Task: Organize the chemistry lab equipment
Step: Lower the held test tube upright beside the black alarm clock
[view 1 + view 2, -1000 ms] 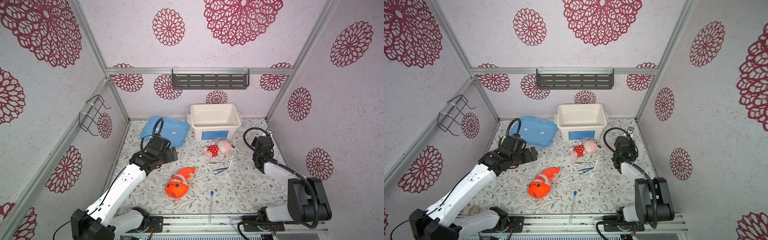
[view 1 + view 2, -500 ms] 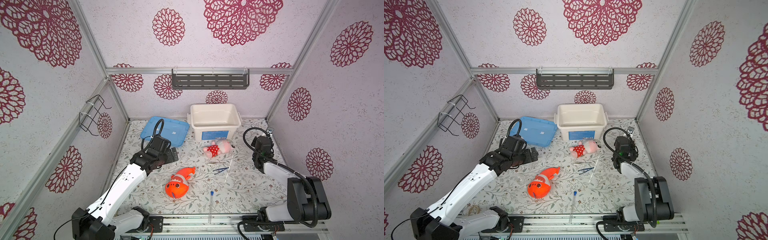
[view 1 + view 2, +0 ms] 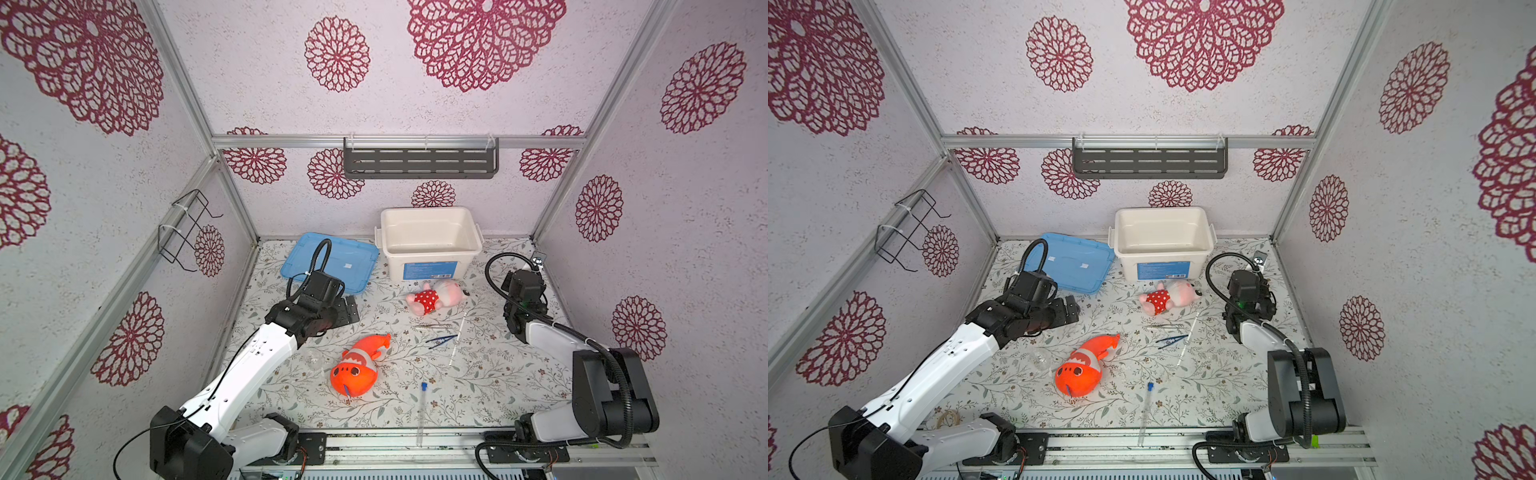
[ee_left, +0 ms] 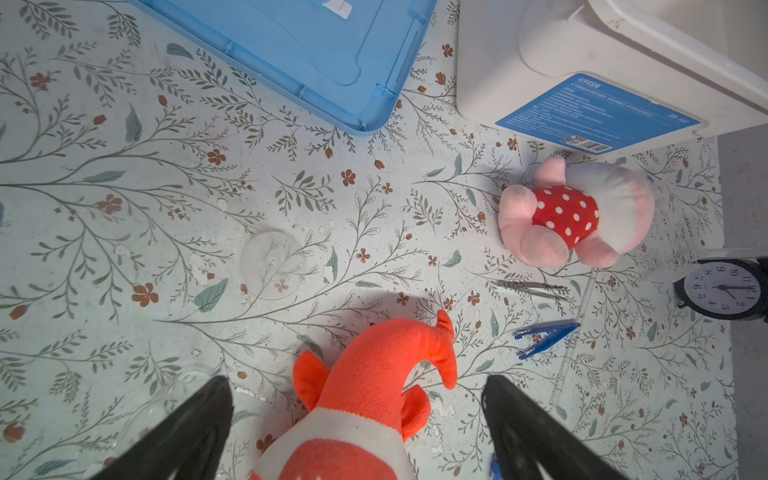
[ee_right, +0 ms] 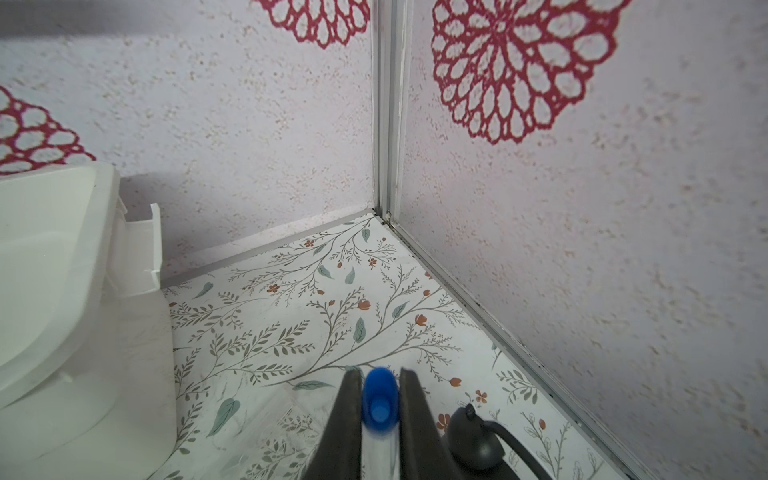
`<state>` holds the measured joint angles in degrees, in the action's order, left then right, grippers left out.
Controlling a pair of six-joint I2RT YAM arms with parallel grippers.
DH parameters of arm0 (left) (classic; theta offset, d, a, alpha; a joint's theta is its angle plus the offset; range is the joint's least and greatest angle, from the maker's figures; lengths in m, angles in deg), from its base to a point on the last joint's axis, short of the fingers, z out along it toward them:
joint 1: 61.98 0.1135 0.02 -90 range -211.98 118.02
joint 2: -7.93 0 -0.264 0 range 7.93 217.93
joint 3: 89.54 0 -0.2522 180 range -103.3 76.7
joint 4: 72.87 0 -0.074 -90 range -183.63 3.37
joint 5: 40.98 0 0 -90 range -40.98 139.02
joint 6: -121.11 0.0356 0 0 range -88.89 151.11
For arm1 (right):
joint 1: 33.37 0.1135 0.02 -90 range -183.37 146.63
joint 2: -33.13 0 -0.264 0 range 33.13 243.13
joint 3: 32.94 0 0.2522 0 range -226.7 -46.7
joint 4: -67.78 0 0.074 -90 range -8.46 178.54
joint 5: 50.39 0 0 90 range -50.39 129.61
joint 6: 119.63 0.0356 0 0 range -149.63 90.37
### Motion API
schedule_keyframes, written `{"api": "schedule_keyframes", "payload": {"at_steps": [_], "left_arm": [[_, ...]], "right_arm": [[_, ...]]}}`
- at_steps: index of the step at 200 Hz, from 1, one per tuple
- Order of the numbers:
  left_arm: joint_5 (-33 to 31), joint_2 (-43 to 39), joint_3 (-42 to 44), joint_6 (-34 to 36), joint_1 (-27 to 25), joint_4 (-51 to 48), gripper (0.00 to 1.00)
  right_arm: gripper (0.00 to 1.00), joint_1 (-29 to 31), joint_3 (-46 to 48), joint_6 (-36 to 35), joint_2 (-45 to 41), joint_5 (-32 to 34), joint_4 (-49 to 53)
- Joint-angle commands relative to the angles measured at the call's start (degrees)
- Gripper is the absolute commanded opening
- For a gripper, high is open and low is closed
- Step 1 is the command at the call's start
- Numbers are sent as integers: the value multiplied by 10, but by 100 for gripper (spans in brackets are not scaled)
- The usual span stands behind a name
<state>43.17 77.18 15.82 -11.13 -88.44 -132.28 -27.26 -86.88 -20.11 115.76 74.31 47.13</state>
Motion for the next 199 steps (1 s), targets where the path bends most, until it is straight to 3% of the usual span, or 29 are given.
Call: {"api": "schedule_keyframes", "payload": {"at_steps": [1,199], "left_arm": [[2,-4,5,-13,2,13,97],[5,-30,27,-21,2,24,97]], "right_arm": [[15,3,10,-4,-16,9,-8],[19,19,47,-12,-72,-13,27]]}}
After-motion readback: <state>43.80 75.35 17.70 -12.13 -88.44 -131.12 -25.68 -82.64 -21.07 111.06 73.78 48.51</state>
